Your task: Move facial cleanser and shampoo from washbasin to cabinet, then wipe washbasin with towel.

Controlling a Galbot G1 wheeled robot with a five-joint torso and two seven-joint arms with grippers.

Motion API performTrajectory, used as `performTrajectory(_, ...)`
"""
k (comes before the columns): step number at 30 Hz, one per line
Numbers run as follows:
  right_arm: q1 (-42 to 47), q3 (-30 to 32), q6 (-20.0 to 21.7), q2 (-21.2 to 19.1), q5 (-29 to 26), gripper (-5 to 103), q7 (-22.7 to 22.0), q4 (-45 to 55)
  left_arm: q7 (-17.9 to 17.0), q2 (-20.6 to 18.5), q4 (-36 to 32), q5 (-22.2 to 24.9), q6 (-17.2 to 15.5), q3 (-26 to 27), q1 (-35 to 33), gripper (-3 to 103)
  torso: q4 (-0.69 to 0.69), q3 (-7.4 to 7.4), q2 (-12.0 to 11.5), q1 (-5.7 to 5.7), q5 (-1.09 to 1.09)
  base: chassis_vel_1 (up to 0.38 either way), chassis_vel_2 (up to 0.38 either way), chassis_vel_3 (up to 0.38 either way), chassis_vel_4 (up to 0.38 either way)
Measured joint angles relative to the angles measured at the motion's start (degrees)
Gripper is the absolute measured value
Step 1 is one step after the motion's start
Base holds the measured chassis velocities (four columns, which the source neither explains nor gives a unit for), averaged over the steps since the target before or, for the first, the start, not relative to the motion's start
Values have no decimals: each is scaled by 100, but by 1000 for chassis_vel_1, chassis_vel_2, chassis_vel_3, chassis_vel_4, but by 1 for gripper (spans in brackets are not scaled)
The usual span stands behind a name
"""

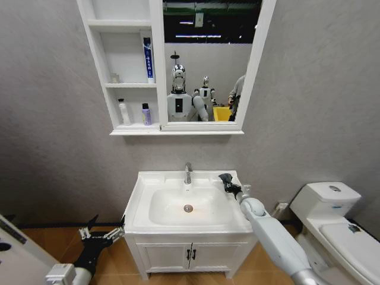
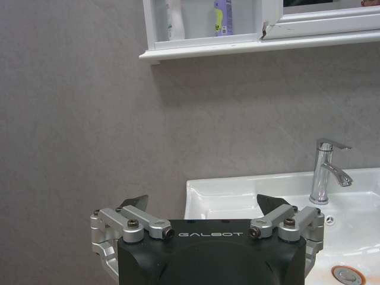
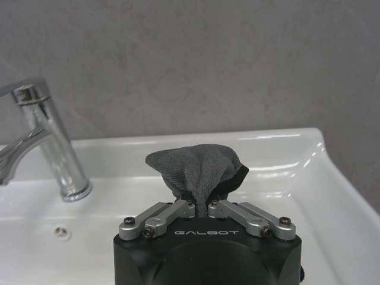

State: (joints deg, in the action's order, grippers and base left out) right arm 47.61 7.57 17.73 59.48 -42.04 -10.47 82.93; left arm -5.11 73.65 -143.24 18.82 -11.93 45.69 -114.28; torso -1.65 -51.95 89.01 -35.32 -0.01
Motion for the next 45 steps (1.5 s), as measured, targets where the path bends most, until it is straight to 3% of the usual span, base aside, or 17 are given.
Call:
performTrajectory(7,-159,-790,84,211,83,4,-402,-397,1,0,0,0,0,0,0,100,-1,-1,0,0,2,0,0,0,0)
performTrajectory(10,-459,-1147,254,281,-184,4,-628,-635,1,0,0,1,0,0,0,100,2,-1,0,0,0,0,0,0,0)
performTrajectory(13,-857,-1679,498,275,-727,4,-1123,-1027,1,0,0,0,0,0,0,100,0,-1,-1,0,0,0,0,0,0)
performTrajectory(16,-978,-1874,585,256,-873,4,-1383,-1141,1,0,0,1,0,0,0,100,0,-1,-1,-1,0,0,0,0,0)
performTrajectory(18,-1036,-2133,736,93,-1120,4,-1804,-1034,1,0,0,0,0,0,0,100,0,-1,-1,0,2,0,0,0,0)
performTrajectory(21,-1006,-2281,820,-67,-1168,4,-1933,-918,1,0,0,1,0,0,0,100,0,0,0,0,1,0,0,0,0)
performTrajectory(27,-1042,-2335,866,51,-1204,4,-1909,-1119,1,0,0,0,0,0,0,100,-3,0,0,0,-2,0,0,0,0)
performTrajectory(30,-1107,-2342,911,400,-1315,4,-1902,-1385,1,0,0,1,0,-1,0,100,-3,0,0,0,0,0,0,0,0)
performTrajectory(32,-1161,-2392,907,890,-1350,4,-1833,-1715,1,0,0,1,1,-1,0,100,-2,0,0,0,0,0,0,0,0)
performTrajectory(35,-1177,-2395,872,1079,-1349,4,-1764,-1858,0,0,1,1,0,0,0,100,0,0,0,0,0,0,0,0,0)
performTrajectory(40,-1333,-2168,783,1789,-1361,4,-1354,-2664,0,0,0,0,0,0,0,100,-3,3,2,2,-3,0,0,0,0)
performTrajectory(43,-1387,-2137,774,1929,-1388,4,-1234,-2853,0,0,0,0,0,0,0,100,-2,3,2,2,-2,0,0,0,0)
performTrajectory(45,-1464,-2127,730,2085,-1477,4,-993,-3051,0,0,0,1,0,0,0,100,-9,2,3,1,-7,0,0,0,0)
